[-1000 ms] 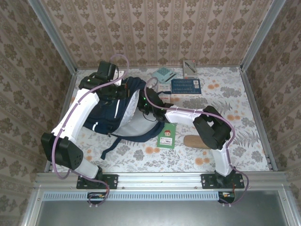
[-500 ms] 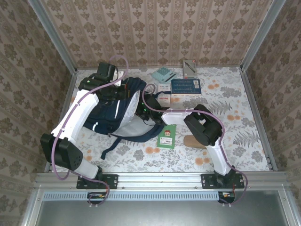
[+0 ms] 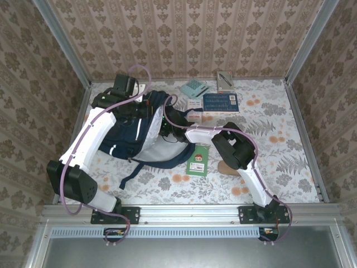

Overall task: Pack the student bag
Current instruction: Place the book in the student bag.

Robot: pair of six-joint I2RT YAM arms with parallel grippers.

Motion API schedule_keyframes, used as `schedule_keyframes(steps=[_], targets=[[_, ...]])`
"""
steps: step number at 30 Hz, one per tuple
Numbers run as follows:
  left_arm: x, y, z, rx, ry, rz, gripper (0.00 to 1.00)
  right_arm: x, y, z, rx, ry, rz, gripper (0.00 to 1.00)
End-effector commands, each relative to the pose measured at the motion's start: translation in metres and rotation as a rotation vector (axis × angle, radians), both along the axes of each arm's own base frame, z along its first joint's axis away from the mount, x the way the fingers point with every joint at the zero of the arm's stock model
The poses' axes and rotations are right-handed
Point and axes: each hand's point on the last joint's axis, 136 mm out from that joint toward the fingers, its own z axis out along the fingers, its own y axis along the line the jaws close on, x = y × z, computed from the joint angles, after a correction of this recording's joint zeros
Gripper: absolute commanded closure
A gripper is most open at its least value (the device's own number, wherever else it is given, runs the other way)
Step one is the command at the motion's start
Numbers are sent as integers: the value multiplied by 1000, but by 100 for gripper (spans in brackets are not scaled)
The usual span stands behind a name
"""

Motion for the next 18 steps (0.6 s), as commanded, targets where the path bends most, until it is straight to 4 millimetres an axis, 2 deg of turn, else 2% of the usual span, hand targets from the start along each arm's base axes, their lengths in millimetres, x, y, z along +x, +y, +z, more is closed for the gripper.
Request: schedule_keyframes(steps=[1, 4, 10, 12, 13, 18], targets=[[1, -5, 38, -78, -111, -15, 100, -4, -3, 5, -1, -3, 25, 41], [2, -4, 39, -72, -119, -13, 100, -15, -17, 14, -42, -36, 39, 32], [4, 0, 38, -68, -122, -11, 100, -44, -53, 42, -173, -134, 89, 22], [3, 2, 37, -66, -119, -11, 100, -55, -68, 50, -229, -163, 101, 11], [3, 3, 36, -66, -120, -9, 100, -60, -76, 50, -255, -170, 103, 2], [0, 12, 36, -68, -125, 8, 100, -79, -123, 65, -438, -240, 92, 0]])
